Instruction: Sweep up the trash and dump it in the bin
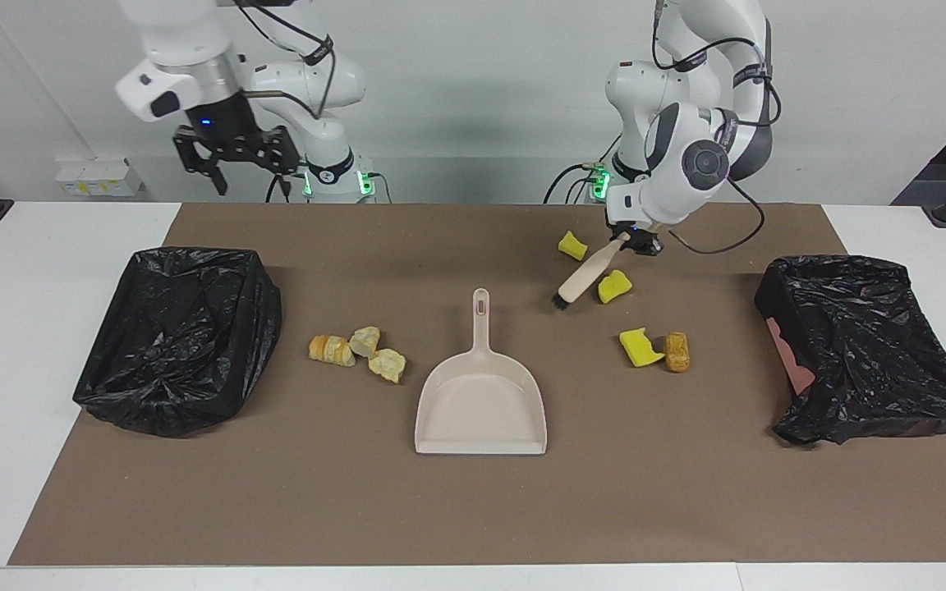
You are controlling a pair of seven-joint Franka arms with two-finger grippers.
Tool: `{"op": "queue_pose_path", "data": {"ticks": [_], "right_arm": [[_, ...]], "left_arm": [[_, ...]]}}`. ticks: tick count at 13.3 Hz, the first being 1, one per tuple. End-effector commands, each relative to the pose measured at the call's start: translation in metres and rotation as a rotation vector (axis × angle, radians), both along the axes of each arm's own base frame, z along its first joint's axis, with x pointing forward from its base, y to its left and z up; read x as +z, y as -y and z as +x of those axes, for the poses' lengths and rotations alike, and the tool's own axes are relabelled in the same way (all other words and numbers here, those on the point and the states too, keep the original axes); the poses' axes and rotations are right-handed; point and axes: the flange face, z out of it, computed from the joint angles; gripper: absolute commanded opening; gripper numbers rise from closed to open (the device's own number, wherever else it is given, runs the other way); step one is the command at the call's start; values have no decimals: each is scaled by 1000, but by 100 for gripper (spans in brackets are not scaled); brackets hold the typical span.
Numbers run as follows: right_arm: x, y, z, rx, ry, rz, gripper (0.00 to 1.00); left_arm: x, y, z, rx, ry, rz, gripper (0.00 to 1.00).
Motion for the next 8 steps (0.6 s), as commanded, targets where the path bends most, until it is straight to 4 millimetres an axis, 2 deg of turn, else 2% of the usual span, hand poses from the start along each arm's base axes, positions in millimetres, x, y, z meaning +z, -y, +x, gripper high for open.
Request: {"op": "queue_pose_path", "data": {"ticks": [1, 2, 5, 6, 8], "right_arm": [[-39, -52, 13, -21, 19, 32, 100], [-55, -73, 21, -24, 21, 35, 100], [-118, -154, 39, -74, 3, 91, 100], [-141, -182, 42, -81, 10, 95, 100], [-178, -224, 40, -83, 10, 96, 100]], "left_arm": [[11, 8, -54, -73, -17, -32, 0], [9, 13, -73, -105, -22, -30, 0], [-2, 5, -119, -141, -21, -26, 0], [-4, 4, -127, -148, -17, -25, 0], [-21, 14, -140, -178, -7, -16, 0]]}}
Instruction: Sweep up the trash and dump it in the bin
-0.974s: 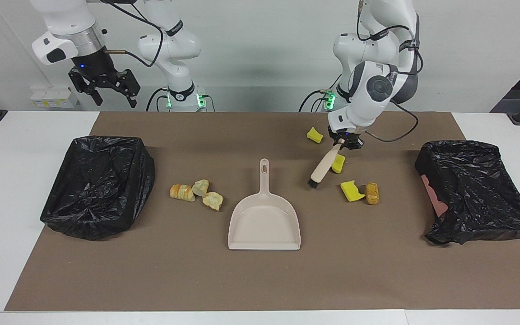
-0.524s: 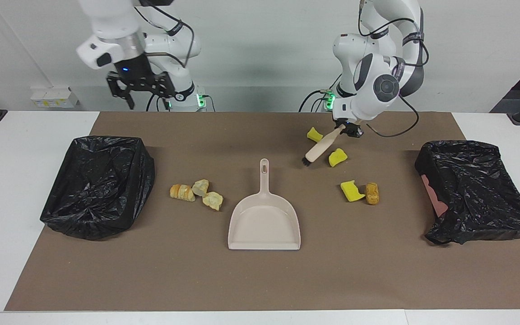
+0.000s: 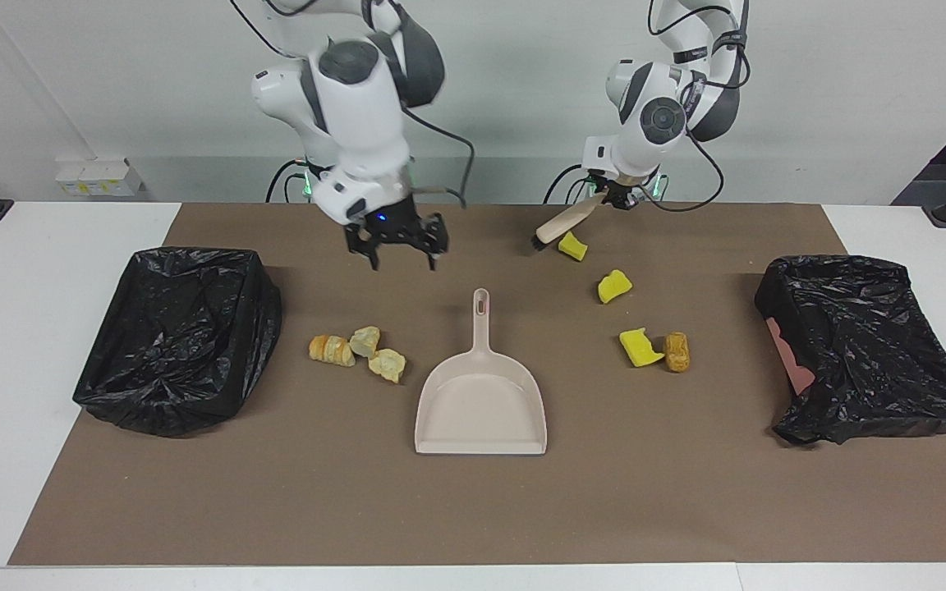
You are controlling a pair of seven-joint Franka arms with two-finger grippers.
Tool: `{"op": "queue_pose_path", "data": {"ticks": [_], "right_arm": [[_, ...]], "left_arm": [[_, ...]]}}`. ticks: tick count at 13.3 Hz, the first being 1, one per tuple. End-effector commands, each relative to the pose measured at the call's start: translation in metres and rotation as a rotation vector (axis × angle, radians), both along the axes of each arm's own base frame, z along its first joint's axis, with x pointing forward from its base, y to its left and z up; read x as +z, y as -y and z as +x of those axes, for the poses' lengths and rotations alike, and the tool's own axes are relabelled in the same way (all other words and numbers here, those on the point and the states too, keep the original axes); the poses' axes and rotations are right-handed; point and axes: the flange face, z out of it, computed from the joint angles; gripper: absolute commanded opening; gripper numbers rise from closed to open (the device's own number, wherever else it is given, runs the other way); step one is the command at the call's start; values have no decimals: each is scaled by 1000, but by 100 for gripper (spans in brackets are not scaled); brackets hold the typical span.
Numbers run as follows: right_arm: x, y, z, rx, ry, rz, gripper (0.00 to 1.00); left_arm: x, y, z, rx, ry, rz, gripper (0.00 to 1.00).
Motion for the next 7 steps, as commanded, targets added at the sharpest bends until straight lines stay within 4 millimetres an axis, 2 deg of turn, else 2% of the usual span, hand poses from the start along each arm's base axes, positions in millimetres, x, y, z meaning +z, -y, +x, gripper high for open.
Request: {"op": "queue_pose_path", "data": {"ticks": [1, 3, 4, 5, 7], "right_arm": [[-40, -35, 4, -26, -9, 19, 100], [-75, -49, 10, -25, -12, 20, 100], [-90, -66, 4, -1, -18, 17, 100], [-110, -80, -2, 34, -35, -2, 100], [-127, -86, -11, 73, -56, -34, 100]], "left_arm": [[-15, 3, -19, -17, 40, -26, 0], [-23, 1, -6, 9, 71, -38, 0], [-30, -8, 6, 48, 86, -40, 0], [-35, -24, 23, 105, 113, -47, 0], [-39, -38, 47, 171, 163, -56, 0]]}}
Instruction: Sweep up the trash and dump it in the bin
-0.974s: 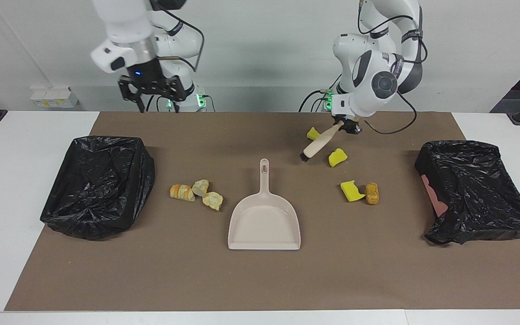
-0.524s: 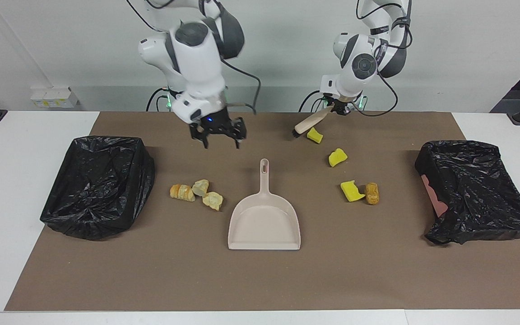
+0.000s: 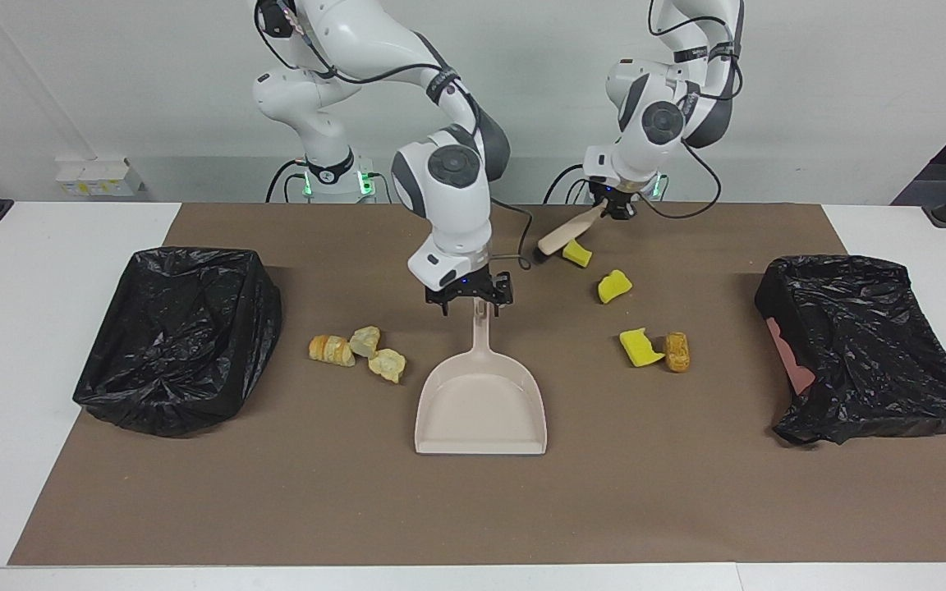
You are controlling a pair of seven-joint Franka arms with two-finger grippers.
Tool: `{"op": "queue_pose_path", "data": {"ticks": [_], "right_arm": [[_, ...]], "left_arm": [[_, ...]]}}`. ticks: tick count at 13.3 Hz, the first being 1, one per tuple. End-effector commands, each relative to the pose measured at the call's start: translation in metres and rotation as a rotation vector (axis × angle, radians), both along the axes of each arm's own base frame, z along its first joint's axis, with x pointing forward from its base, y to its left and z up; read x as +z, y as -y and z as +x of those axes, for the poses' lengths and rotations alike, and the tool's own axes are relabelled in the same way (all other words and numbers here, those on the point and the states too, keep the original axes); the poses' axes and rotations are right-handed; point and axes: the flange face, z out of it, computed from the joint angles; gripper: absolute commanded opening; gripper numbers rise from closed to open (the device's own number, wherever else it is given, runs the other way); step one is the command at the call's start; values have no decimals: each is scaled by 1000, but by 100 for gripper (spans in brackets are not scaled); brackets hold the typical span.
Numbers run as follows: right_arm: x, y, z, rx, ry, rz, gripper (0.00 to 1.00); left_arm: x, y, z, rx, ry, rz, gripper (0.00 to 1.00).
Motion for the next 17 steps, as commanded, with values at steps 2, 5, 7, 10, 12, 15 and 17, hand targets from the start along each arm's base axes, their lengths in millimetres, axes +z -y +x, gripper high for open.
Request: {"op": "queue_pose_path", "data": {"ticks": [2, 5, 7, 10, 12, 15, 17], "right_arm": [[-13, -1, -4, 51, -13, -4, 100], [-16, 3, -5, 52, -19, -8, 83], [-18, 7, -3, 82, -16, -7, 64], [-17, 10, 0, 90, -5, -2, 0], [-17, 10, 1, 91, -11, -11, 0], [-6, 15, 5, 230, 8, -14, 0], [13, 29, 12, 391, 42, -1, 0]], "left_arm": [[-5, -28, 52, 120, 71, -24, 0], [3, -39, 105, 189, 124, -35, 0], [14, -41, 142, 228, 157, -42, 0], [29, -54, 177, 266, 173, -51, 0], [50, -57, 191, 285, 164, -60, 0], [78, -74, 202, 362, 184, -57, 0], [85, -96, 210, 438, 196, -51, 0]]}}
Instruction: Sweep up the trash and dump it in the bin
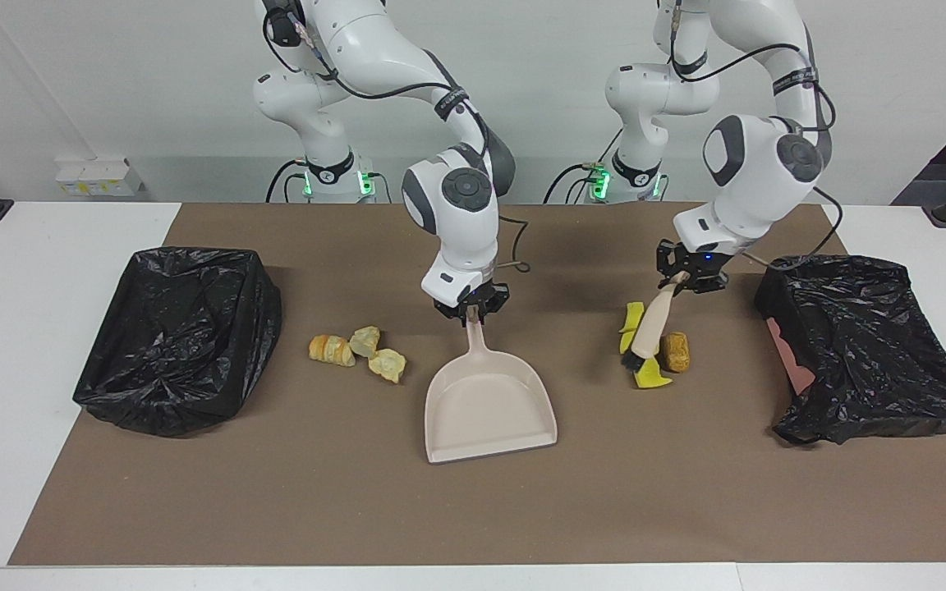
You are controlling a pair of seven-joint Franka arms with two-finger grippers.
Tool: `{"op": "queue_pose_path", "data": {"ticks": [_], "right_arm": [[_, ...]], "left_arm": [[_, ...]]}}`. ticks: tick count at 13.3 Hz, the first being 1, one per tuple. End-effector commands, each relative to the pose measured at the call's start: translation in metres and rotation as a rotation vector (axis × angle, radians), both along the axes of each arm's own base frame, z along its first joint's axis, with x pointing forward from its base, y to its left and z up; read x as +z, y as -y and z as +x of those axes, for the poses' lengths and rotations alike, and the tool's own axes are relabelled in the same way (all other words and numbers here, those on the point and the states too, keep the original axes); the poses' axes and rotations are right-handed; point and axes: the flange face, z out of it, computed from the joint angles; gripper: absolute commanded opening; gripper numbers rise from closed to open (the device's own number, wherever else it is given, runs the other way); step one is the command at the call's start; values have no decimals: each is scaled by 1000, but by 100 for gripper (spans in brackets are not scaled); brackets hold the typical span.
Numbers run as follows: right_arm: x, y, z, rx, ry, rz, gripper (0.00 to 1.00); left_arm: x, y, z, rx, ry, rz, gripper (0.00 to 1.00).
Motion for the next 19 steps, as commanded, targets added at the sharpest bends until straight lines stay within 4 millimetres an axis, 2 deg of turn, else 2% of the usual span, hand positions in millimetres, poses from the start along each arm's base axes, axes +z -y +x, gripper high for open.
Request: {"op": "queue_pose_path", "data": {"ticks": [1, 2, 5, 6, 8, 10, 12, 14, 16, 19], "right_arm": [[38, 26, 8, 148, 54, 25, 0], [50, 35, 8, 210, 56, 22, 0], [84, 45, -15, 455, -21, -3, 0], [88, 48, -25, 528, -61, -18, 0], [78, 54, -37, 731, -89, -25, 0], [64, 62, -37, 884, -75, -13, 0], [39, 48, -35, 963, -64, -22, 0], [36, 44, -34, 984, -50, -40, 0], [11, 13, -47, 1015, -63, -54, 0], [5, 11, -48, 999, -69, -75, 0]], "left_arm": [[8, -30, 7, 117, -13, -6, 0], [8, -42, 8, 189, -25, 3, 0], [3, -68, 9, 368, -55, 28, 0], [-3, -76, 9, 412, -72, 38, 0], [-17, -77, 11, 492, -107, 66, 0], [-36, -58, 14, 554, -142, 113, 0], [-56, -34, 16, 577, -170, 131, 0], [-66, -16, 19, 555, -165, 132, 0], [-67, -7, 19, 537, -166, 129, 0], [-67, 28, 11, 470, -167, 132, 0]]}}
